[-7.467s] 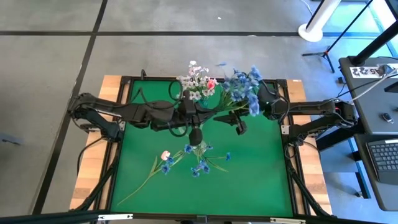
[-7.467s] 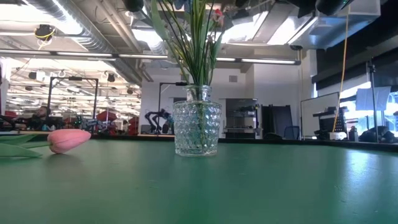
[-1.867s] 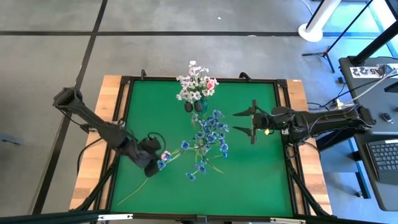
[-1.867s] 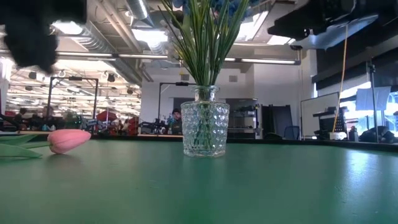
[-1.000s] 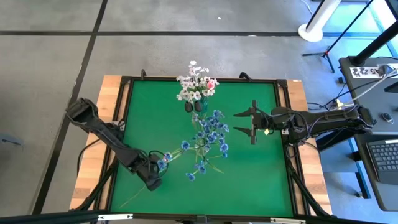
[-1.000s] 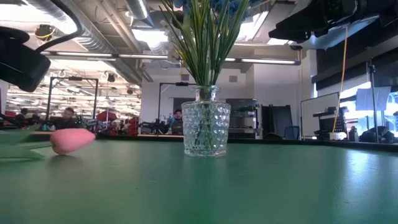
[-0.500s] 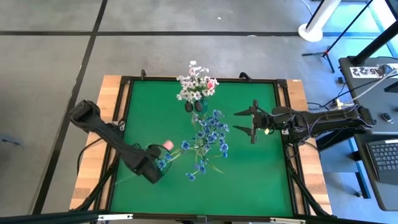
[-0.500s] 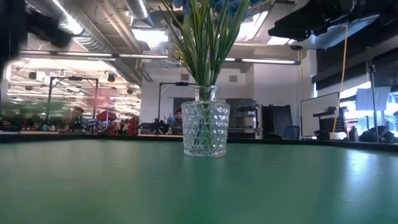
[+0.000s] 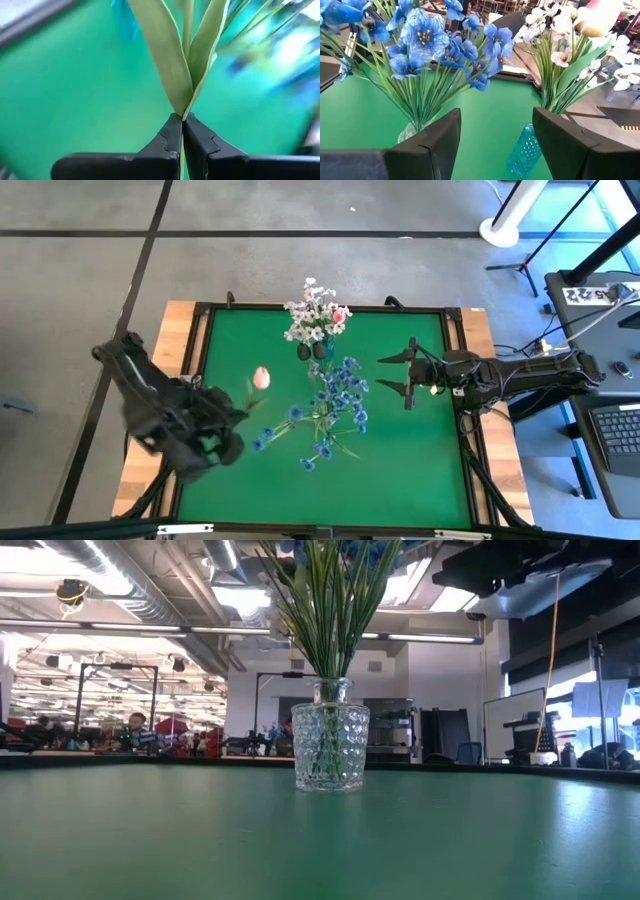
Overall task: Sort flowers into vase by color
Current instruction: Put the pink tulip into the blue vase
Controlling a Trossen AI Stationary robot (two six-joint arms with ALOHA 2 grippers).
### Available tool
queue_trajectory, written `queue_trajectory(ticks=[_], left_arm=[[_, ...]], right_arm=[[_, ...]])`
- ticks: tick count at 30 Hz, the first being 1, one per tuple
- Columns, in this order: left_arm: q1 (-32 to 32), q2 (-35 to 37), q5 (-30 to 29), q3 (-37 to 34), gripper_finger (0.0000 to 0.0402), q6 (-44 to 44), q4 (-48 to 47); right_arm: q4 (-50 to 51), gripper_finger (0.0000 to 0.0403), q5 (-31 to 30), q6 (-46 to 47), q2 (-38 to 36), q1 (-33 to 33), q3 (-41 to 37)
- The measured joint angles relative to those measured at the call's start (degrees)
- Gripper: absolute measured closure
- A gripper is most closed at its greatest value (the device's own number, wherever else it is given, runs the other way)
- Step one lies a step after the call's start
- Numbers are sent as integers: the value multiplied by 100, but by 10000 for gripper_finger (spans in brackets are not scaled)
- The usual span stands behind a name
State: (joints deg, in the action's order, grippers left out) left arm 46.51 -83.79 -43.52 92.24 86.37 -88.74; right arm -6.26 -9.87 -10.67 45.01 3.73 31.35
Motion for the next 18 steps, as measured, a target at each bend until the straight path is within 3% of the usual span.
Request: queue_trajectory(ticks=[5, 9, 13, 18], left_arm=[[271, 424, -1956, 258, 401, -1625, 834], [147, 701, -2542, 258, 401, -3890, 2368], [-245, 897, -2299, 263, 401, -6283, 4133], [-1035, 993, -811, 263, 401, -8931, 6347]], right_arm=[[-156, 158, 37, -34, 2, 0, 0], [-689, 158, 317, -13, 2, 0, -2], [-1605, 158, 1124, -11, 2, 0, 1], [-1880, 158, 1443, -9, 9, 0, 342]])
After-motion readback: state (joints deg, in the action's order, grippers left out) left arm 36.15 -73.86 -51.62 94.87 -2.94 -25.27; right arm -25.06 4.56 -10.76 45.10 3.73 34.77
